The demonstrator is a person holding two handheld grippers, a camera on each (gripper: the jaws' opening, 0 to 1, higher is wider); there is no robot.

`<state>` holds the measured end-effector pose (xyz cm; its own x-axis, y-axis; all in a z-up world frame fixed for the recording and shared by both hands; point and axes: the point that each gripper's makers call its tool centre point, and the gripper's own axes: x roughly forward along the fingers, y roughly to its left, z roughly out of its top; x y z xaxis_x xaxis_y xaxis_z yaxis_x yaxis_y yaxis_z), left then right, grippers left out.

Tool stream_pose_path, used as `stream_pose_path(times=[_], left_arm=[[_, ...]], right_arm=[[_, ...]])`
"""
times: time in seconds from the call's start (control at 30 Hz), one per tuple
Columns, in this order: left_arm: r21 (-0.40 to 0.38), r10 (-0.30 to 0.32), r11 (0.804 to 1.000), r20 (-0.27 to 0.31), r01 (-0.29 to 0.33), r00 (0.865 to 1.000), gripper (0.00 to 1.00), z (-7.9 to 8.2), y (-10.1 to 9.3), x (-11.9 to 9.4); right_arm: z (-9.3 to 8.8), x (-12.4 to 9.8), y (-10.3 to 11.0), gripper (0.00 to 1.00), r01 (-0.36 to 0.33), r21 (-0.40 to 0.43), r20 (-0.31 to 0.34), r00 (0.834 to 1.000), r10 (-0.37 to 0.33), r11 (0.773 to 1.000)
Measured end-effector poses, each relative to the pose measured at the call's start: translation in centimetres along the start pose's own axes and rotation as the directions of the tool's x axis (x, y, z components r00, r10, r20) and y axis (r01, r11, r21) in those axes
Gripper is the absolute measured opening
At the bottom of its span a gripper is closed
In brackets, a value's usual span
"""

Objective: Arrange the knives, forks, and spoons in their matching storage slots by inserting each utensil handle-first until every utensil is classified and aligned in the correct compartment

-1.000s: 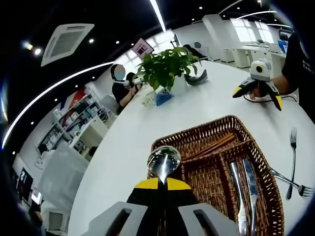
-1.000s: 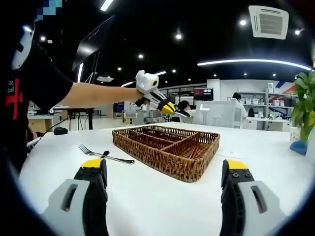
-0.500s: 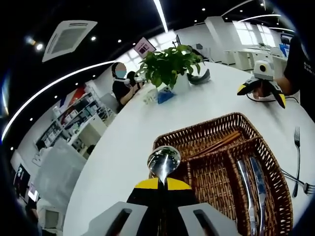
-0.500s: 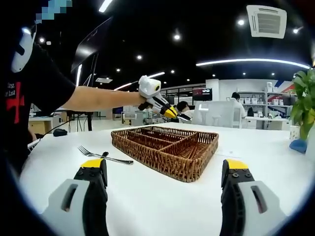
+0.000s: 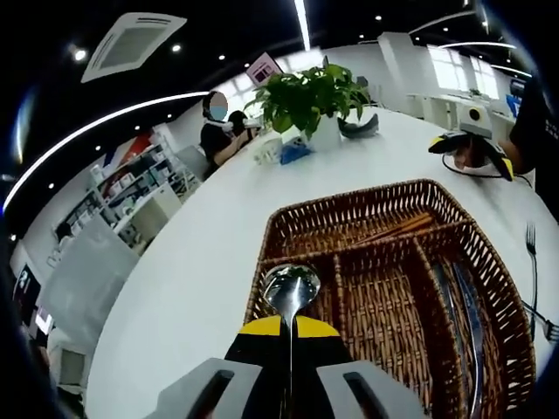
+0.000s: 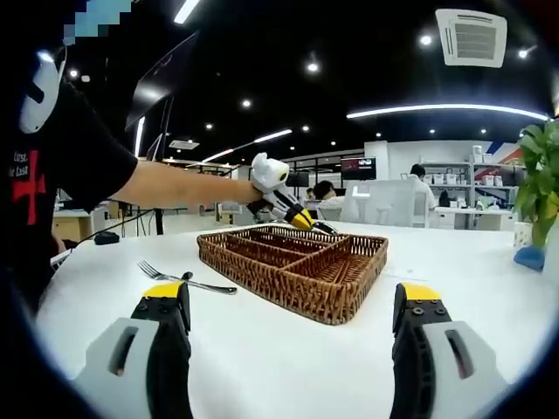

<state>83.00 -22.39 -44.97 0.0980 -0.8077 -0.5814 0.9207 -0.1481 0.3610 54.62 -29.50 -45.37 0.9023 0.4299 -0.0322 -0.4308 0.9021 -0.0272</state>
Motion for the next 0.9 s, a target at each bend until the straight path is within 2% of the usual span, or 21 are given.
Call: stream_pose_path(times=[0.07,0.1,0.2,0.4,0.53,0.57,0.6,0.63,0.67,0.7,0.73,0.77,0.8,0.83,0.87,0.9], left_arm=[[-0.056,-0.035,0.998,-0.009,0.034,0.999,0.00,-1.9,-0.5,1.5],[-0.074,-0.044,0.996,-0.009,0.043,0.999,0.00,-2.1,-0.5,1.8],[-0.119,-0.061,0.991,0.005,0.061,0.998,0.00,-2.6,-0.6,2.3],[-0.136,-0.088,0.987,0.010,0.089,0.996,0.00,-3.0,-1.2,3.4],[-0.174,-0.102,0.979,0.021,0.104,0.995,0.00,-3.4,-1.2,3.7],[-0.183,-0.116,0.976,0.012,0.116,0.993,0.00,-3.7,-1.5,3.8],[-0.171,-0.143,0.976,-0.024,0.137,0.989,0.00,-4.6,-2.2,4.0],[-0.178,-0.135,0.976,-0.042,0.126,0.990,0.00,-4.9,-2.0,4.1],[-0.227,-0.144,0.963,0.037,0.149,0.989,0.00,-3.6,-2.3,4.0],[-0.192,-0.141,0.972,-0.012,0.137,0.990,0.00,-4.5,-2.1,3.9],[-0.194,-0.151,0.970,0.004,0.149,0.988,0.00,-4.2,-2.2,4.0],[-0.224,-0.196,0.956,-0.003,0.190,0.981,0.00,-4.3,-3.0,4.0],[-0.269,-0.210,0.942,-0.014,0.199,0.978,0.00,-4.6,-2.9,4.2],[-0.274,-0.226,0.938,-0.017,0.212,0.974,0.00,-4.7,-2.8,4.4],[-0.308,-0.250,0.923,-0.026,0.230,0.968,0.00,-4.9,-2.9,4.5],[-0.361,-0.285,0.896,-0.025,0.257,0.958,0.01,-5.0,-3.2,4.5]], right_arm=[[-0.1,0.1,0.0,0.99,-0.002,0.001,-0.001,1.000,0.002,1.000],[-0.1,0.1,0.0,0.99,-0.004,0.002,-0.002,1.000,0.004,1.000],[-0.3,0.2,0.0,0.99,-0.003,0.002,-0.007,1.000,0.003,1.000],[-0.4,0.0,-0.3,0.99,0.000,0.006,-0.007,1.000,0.000,1.000],[-0.6,0.1,-0.3,0.99,-0.003,0.005,-0.013,1.000,0.003,1.000],[-0.6,0.1,-0.3,0.99,-0.004,0.005,-0.014,1.000,0.004,1.000],[-0.6,0.1,-0.3,0.99,-0.004,0.005,-0.014,1.000,0.004,1.000],[-0.7,0.1,-0.3,0.99,-0.005,0.005,-0.015,1.000,0.005,1.000],[-0.7,0.1,-0.3,0.99,-0.006,0.006,-0.015,1.000,0.006,1.000],[-0.7,0.2,-0.3,0.99,-0.007,0.007,-0.016,1.000,0.007,1.000],[-0.8,0.2,-0.3,0.99,-0.007,0.007,-0.018,1.000,0.007,1.000],[-0.8,0.2,-0.3,0.99,-0.007,0.006,-0.018,1.000,0.008,1.000],[-0.8,0.2,-0.4,0.99,-0.007,0.007,-0.019,1.000,0.007,1.000],[-0.8,0.2,-0.4,0.99,-0.007,0.006,-0.019,1.000,0.007,1.000],[-0.8,0.2,-0.4,0.99,-0.007,0.006,-0.020,1.000,0.007,1.000],[-0.9,0.2,-0.4,0.99,-0.006,0.005,-0.022,1.000,0.006,1.000]])
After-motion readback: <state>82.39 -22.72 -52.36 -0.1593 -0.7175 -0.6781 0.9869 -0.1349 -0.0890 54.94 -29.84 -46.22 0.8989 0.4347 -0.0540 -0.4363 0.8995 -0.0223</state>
